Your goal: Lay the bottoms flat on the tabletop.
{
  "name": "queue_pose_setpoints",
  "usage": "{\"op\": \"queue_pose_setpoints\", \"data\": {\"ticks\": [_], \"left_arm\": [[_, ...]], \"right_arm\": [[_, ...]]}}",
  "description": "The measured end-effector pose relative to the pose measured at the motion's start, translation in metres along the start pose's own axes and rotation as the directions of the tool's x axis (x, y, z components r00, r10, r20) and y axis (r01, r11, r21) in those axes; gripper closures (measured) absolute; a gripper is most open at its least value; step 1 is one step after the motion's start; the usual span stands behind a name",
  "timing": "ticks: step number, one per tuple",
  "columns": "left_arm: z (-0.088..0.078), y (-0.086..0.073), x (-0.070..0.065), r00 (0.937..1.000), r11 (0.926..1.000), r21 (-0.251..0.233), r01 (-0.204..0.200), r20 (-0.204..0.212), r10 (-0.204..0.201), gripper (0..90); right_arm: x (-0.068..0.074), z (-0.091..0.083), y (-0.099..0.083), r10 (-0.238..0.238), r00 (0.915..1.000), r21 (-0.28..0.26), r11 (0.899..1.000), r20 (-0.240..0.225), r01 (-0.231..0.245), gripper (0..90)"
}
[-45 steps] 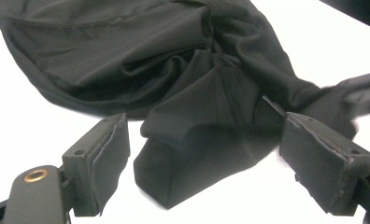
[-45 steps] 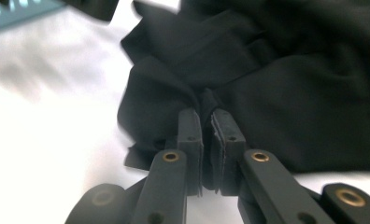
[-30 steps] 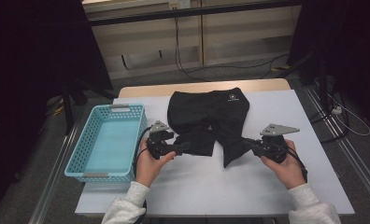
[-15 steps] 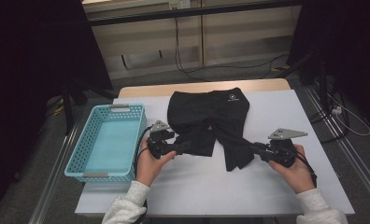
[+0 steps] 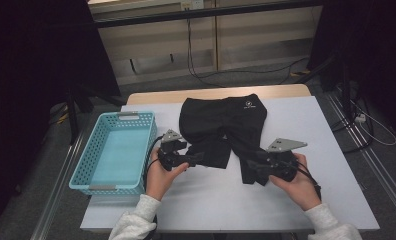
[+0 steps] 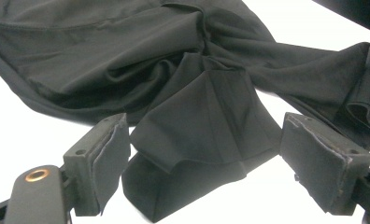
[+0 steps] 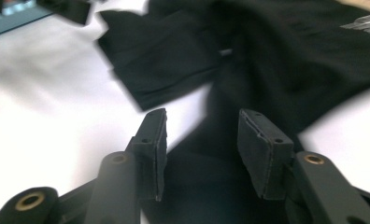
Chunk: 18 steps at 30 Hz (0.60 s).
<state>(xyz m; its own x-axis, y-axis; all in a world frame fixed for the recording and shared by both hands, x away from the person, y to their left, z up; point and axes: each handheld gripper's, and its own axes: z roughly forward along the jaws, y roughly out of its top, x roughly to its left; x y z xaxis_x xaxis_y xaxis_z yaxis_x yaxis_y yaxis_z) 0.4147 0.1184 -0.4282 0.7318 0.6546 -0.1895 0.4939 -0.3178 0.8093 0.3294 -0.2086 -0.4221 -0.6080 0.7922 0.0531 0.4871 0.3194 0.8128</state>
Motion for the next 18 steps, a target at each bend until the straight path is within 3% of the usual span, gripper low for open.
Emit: {"op": "queue_pose_setpoints", "data": {"ticks": [1, 2, 5, 9, 11, 14, 16, 18], "left_arm": [[0.0, 0.0, 0.0, 1.0, 1.0, 0.0, 0.0, 0.0, 0.0, 16.5], [-0.001, -0.001, 0.0, 1.0, 1.0, 0.001, 0.003, -0.003, -0.003, 16.5], [-0.003, -0.001, 0.0, 1.0, 1.0, 0.0, 0.003, -0.007, -0.003, 16.5], [-0.004, -0.002, 0.0, 1.0, 1.0, 0.0, 0.003, -0.009, -0.003, 16.5], [-0.003, -0.003, 0.0, 0.9999, 1.0, 0.005, 0.006, -0.009, -0.006, 16.5], [-0.002, -0.004, 0.0, 1.0, 1.0, 0.01, 0.002, -0.008, -0.002, 16.5], [-0.002, -0.003, -0.001, 1.0, 1.0, 0.006, 0.003, -0.005, -0.003, 16.5], [-0.004, -0.002, -0.001, 1.0, 1.0, 0.001, 0.0, -0.005, 0.0, 16.5]], "right_arm": [[0.0, 0.0, 0.0, 0.0, 1.0, 0.0, 1.0, 0.0, 0.0, 53.9], [0.009, 0.012, -0.002, -0.016, 0.9993, 0.041, 0.999, -0.033, 0.017, 54.7], [0.017, 0.03, -0.007, -0.085, 0.9954, 0.124, 0.988, -0.045, 0.09, 53.7], [0.014, 0.041, -0.012, -0.081, 0.9965, 0.183, 0.98, -0.02, 0.083, 60.0], [0.014, 0.042, -0.013, -0.075, 0.9971, 0.175, 0.982, -0.013, 0.076, 66.8], [0.013, 0.042, -0.011, -0.084, 0.9965, 0.179, 0.98, -0.002, 0.083, 86.4], [0.012, 0.04, -0.011, -0.081, 0.9965, 0.18, 0.98, -0.019, 0.083, 87.9], [0.015, 0.035, -0.009, -0.051, 0.9964, 0.154, 0.986, -0.067, 0.061, 88.1]]}}
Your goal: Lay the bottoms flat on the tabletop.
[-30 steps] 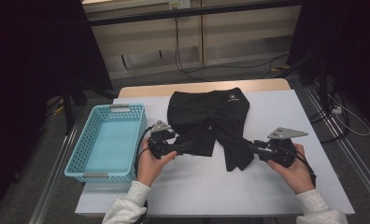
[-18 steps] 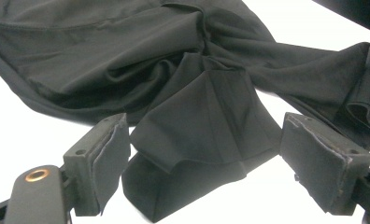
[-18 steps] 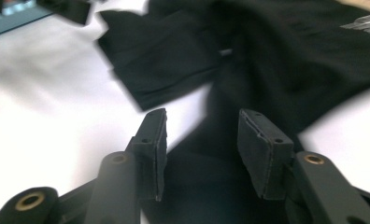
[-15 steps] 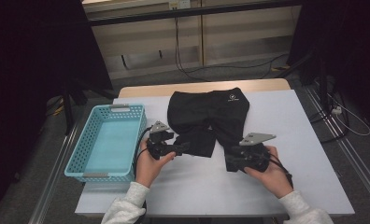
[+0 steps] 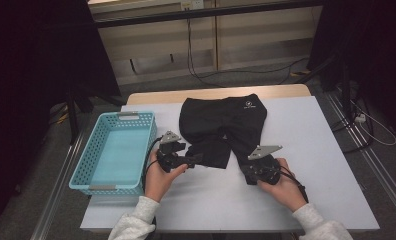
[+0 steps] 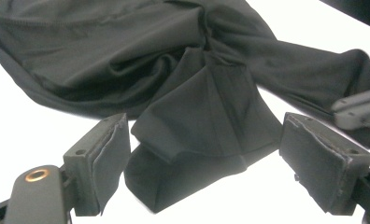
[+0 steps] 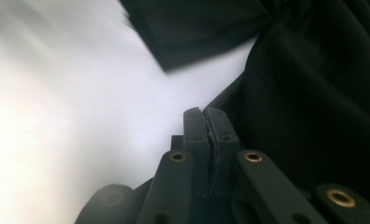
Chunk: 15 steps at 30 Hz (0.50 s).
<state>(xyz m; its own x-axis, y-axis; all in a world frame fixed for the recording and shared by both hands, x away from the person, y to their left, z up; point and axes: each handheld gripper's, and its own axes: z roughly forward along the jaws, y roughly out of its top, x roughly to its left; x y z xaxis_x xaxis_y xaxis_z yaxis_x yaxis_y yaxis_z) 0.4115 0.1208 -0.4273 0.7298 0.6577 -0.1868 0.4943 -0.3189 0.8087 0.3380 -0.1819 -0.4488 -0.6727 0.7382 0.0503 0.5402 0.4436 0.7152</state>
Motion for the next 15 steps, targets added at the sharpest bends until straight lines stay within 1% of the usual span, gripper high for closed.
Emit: {"op": "queue_pose_setpoints", "data": {"ticks": [1, 3, 4, 6, 7, 8, 9, 10, 11, 12, 13, 15], "left_arm": [[0.0, 0.001, 0.0, 1.0, 1.0, -0.005, 0.004, 0.003, -0.004, 16.5], [0.0, 0.001, 0.001, 1.0, 1.0, -0.003, 0.006, 0.005, -0.006, 16.5], [0.001, 0.001, 0.001, 1.0, 1.0, -0.002, 0.006, 0.005, -0.006, 16.5], [0.003, 0.0, 0.001, 1.0, 1.0, 0.004, 0.006, 0.005, -0.006, 16.5], [0.003, 0.0, 0.001, 1.0, 1.0, 0.004, 0.006, 0.005, -0.006, 16.5], [0.004, 0.0, -0.001, 0.9999, 1.0, 0.008, 0.0, 0.011, 0.0, 16.5], [0.004, 0.001, -0.002, 0.9999, 1.0, 0.007, -0.001, 0.013, 0.001, 16.5], [0.004, 0.001, -0.003, 0.9999, 1.0, 0.007, -0.004, 0.017, 0.004, 16.5], [0.004, 0.001, -0.003, 0.9998, 1.0, 0.005, -0.005, 0.018, 0.004, 16.5], [0.004, 0.001, -0.004, 0.9998, 1.0, 0.007, -0.005, 0.02, 0.004, 16.5], [0.004, 0.001, -0.004, 0.9998, 0.9999, 0.007, -0.007, 0.021, 0.007, 16.5], [0.004, 0.001, -0.003, 0.9998, 1.0, 0.007, -0.006, 0.021, 0.006, 16.6]], "right_arm": [[0.004, -0.004, 0.002, -0.011, 0.9999, -0.012, 1.0, -0.011, 0.01, 88.1], [0.015, -0.012, 0.005, -0.022, 0.998, -0.041, 0.999, -0.06, 0.02, 88.0], [0.021, -0.013, 0.007, -0.041, 0.9967, -0.049, 0.998, -0.07, 0.037, 87.9], [0.031, -0.012, 0.009, -0.069, 0.9934, -0.041, 0.997, -0.091, 0.065, 86.4], [0.031, -0.012, 0.009, -0.069, 0.9934, -0.041, 0.997, -0.091, 0.065, 86.4], [0.036, -0.006, 0.007, -0.079, 0.991, -0.021, 0.997, -0.108, 0.077, 74.3], [0.037, -0.004, 0.006, -0.083, 0.9909, -0.02, 0.996, -0.106, 0.081, 69.2], [0.036, -0.004, 0.006, -0.077, 0.9923, -0.022, 0.997, -0.097, 0.075, 64.7], [0.033, -0.005, 0.006, -0.064, 0.9941, -0.032, 0.998, -0.087, 0.062, 58.2], [0.029, -0.009, 0.007, -0.045, 0.9958, -0.053, 0.998, -0.08, 0.041, 53.5], [0.025, -0.013, 0.008, -0.024, 0.9974, -0.072, 0.997, -0.069, 0.019, 51.8], [0.013, -0.021, 0.008, 0.012, 0.9997, -0.098, 0.995, -0.021, -0.014, 47.9]]}}
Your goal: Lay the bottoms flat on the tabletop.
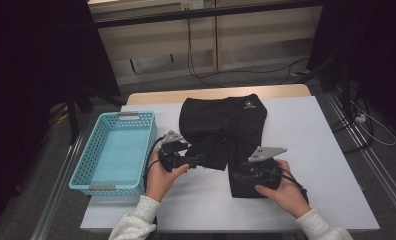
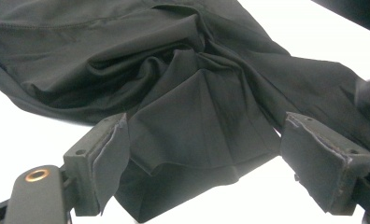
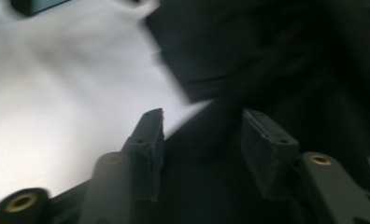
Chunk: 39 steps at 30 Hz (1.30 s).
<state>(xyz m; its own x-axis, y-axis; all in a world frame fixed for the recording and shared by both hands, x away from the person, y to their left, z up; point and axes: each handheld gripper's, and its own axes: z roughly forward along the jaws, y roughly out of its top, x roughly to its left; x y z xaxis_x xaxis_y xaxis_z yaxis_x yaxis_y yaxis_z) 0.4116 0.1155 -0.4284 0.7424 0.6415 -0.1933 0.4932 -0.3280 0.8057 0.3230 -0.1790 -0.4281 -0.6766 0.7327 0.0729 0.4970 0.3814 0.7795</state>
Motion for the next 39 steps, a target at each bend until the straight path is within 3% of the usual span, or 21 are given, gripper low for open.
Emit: {"op": "queue_pose_setpoints", "data": {"ticks": [1, 2, 4, 6, 9, 10, 13, 18, 21, 23, 26, 27, 28, 32, 33, 37, 39], "left_arm": [[0.0, 0.0, 0.0, 1.0, 1.0, 0.002, 0.003, -0.001, -0.003, 16.6], [0.0, 0.0, 0.0, 1.0, 1.0, 0.002, 0.003, -0.001, -0.003, 16.6], [0.0, 0.0, 0.0, 1.0, 1.0, 0.003, 0.002, -0.002, -0.002, 16.6], [0.0, 0.001, -0.001, 1.0, 1.0, -0.001, 0.003, -0.001, -0.003, 16.6], [0.001, 0.0, -0.002, 1.0, 1.0, 0.005, -0.002, 0.001, 0.002, 16.7], [0.001, 0.0, -0.002, 1.0, 1.0, 0.005, -0.002, 0.001, 0.002, 16.7], [0.004, 0.0, -0.003, 1.0, 1.0, 0.01, -0.001, 0.008, 0.001, 16.7], [0.006, 0.0, -0.005, 0.9999, 0.9999, 0.014, -0.004, 0.014, 0.004, 16.7], [0.006, -0.001, -0.007, 0.9998, 0.9999, 0.015, -0.001, 0.018, 0.001, 16.7], [0.006, -0.001, -0.007, 0.9998, 0.9999, 0.014, -0.004, 0.018, 0.004, 16.7], [0.006, -0.001, -0.007, 0.9998, 0.9999, 0.015, -0.005, 0.021, 0.005, 16.8], [0.006, 0.0, -0.008, 0.9998, 0.9998, 0.015, -0.009, 0.019, 0.008, 16.8], [0.006, 0.0, -0.008, 0.9998, 0.9998, 0.017, -0.011, 0.018, 0.011, 16.8], [0.008, 0.0, -0.009, 0.9997, 0.9997, 0.02, -0.011, 0.023, 0.011, 16.8], [0.009, -0.001, -0.01, 0.9997, 0.9997, 0.022, -0.012, 0.022, 0.012, 16.8], [0.01, 0.0, -0.011, 0.9995, 0.9995, 0.022, -0.024, 0.021, 0.024, 16.8], [0.011, -0.001, -0.012, 0.9996, 0.9994, 0.028, -0.021, 0.02, 0.021, 16.9]], "right_arm": [[-0.007, -0.003, -0.001, 0.017, 0.9994, -0.008, 1.0, 0.029, -0.017, 47.3], [-0.007, -0.003, -0.001, 0.017, 0.9994, -0.008, 1.0, 0.029, -0.017, 47.3], [-0.029, -0.012, -0.007, 0.077, 0.9917, -0.023, 0.997, 0.103, -0.075, 45.7], [-0.043, -0.018, -0.013, 0.107, 0.982, -0.023, 0.994, 0.156, -0.105, 45.5], [-0.062, -0.023, -0.022, 0.167, 0.9577, -0.004, 0.985, 0.234, -0.171, 45.1], [-0.062, -0.023, -0.022, 0.167, 0.9577, -0.004, 0.985, 0.234, -0.171, 45.1], [-0.075, -0.025, -0.031, 0.188, 0.9405, 0.003, 0.98, 0.283, -0.197, 45.5], [-0.081, -0.021, -0.034, 0.203, 0.9339, 0.021, 0.976, 0.294, -0.219, 43.5], [-0.08, -0.016, -0.037, 0.21, 0.9375, 0.048, 0.972, 0.278, -0.231, 42.7], [-0.075, -0.011, -0.038, 0.197, 0.9521, 0.072, 0.973, 0.234, -0.219, 40.3], [-0.068, -0.007, -0.036, 0.155, 0.9583, 0.093, 0.979, 0.24, -0.181, 38.7], [-0.062, -0.004, -0.034, 0.128, 0.9658, 0.104, 0.983, 0.226, -0.154, 46.5], [-0.06, -0.004, -0.033, 0.119, 0.9677, 0.108, 0.983, 0.222, -0.146, 47.8], [-0.055, -0.004, -0.032, 0.12, 0.9687, 0.123, 0.981, 0.217, -0.149, 60.0], [-0.054, -0.005, -0.031, 0.125, 0.972, 0.131, 0.98, 0.199, -0.152, 70.8], [-0.052, -0.004, -0.031, 0.13, 0.9782, 0.131, 0.98, 0.162, -0.152, 88.3], [-0.05, -0.003, -0.03, 0.113, 0.9802, 0.133, 0.982, 0.163, -0.136, 89.7]]}}
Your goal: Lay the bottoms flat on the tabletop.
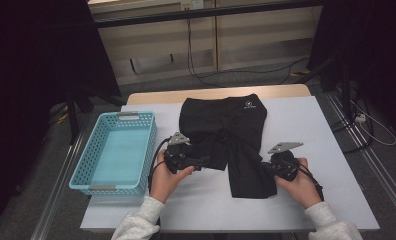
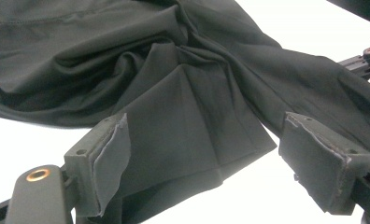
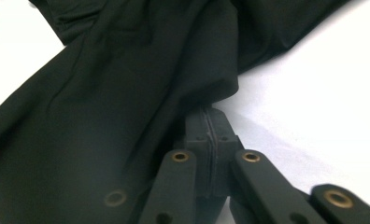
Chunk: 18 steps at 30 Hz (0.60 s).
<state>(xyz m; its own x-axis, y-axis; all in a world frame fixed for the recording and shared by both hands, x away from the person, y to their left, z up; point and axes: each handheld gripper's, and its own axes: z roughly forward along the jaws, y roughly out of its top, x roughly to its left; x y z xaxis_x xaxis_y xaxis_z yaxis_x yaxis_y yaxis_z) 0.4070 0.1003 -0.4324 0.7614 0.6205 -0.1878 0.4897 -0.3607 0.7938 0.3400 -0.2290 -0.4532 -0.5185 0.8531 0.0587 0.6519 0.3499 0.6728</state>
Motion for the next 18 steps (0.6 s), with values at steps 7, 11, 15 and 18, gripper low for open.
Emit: {"op": "queue_pose_setpoints", "data": {"ticks": [7, 11, 15, 18], "left_arm": [[-0.003, 0.001, 0.0, 0.9999, 0.9999, -0.007, -0.007, -0.008, 0.007, 17.0], [-0.003, 0.001, 0.001, 1.0, 1.0, -0.004, -0.003, -0.004, 0.003, 17.0], [-0.005, 0.002, 0.001, 1.0, 0.9999, -0.014, -0.002, -0.005, 0.001, 17.0], [-0.004, 0.002, 0.0, 1.0, 0.9999, -0.01, 0.002, 0.002, -0.002, 17.0]], "right_arm": [[-0.01, -0.011, 0.0, 0.045, 0.999, -0.006, 0.999, 0.001, -0.045, 90.0], [-0.019, -0.028, -0.002, 0.079, 0.9967, -0.058, 0.995, 0.018, -0.078, 90.0], [-0.021, -0.037, -0.008, 0.087, 0.9956, -0.07, 0.994, 0.036, -0.084, 90.0], [-0.02, -0.043, -0.012, 0.097, 0.994, -0.08, 0.992, 0.05, -0.093, 90.0]]}}
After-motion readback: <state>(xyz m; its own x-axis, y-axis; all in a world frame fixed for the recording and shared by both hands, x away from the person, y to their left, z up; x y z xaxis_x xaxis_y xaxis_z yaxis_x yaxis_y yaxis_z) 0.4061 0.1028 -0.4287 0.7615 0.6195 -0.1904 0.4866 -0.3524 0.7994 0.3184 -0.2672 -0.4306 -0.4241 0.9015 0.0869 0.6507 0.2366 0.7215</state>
